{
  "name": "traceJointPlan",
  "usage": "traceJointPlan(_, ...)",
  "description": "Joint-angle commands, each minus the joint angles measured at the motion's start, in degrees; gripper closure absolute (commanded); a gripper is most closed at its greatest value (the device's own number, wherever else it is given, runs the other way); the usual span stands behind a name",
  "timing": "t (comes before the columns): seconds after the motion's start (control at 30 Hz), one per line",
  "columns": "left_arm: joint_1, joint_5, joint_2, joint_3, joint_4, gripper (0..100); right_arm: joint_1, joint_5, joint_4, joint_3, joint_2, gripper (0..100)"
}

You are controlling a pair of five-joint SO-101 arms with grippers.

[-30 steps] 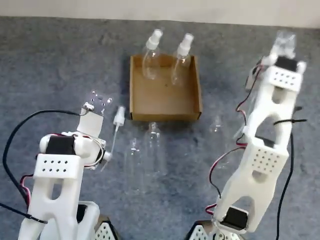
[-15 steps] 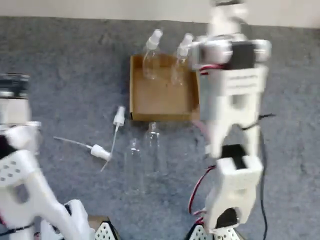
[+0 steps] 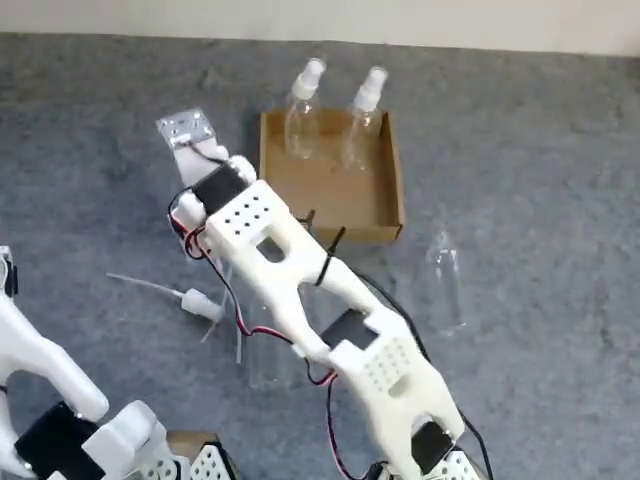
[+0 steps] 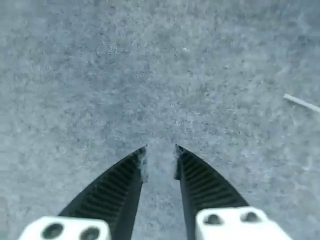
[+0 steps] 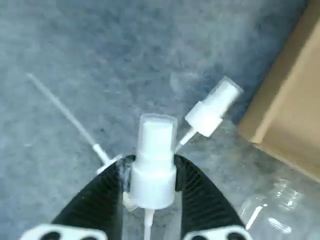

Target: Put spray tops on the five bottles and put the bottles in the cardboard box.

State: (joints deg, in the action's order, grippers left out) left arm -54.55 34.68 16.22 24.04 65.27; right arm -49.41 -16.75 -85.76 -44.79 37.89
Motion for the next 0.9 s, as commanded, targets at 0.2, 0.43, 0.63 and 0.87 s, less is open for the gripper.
traceJointPlan(0.2, 0.5, 0.7, 0.1, 4.0, -5.2, 93, -0.5, -1.1, 0.4, -3.2, 1.4, 73.1)
traceJointPlan(0.43, 5.1, 0.4, 0.2, 5.3, -5.3, 93, 3.2, 7.5, -15.9, -18.1, 1.3, 75.2)
traceJointPlan(0.63, 11.5, 0.4, 5.8, 3.9, -0.1, 93, 12.4, 13.3, -15.6, -18.7, -6.3, 99.8)
traceJointPlan(0.87, 22.5, -3.9, 14.8, 3.9, 6.7, 93, 28.4, 25.6, -15.4, 12.6, -31.3, 94.3)
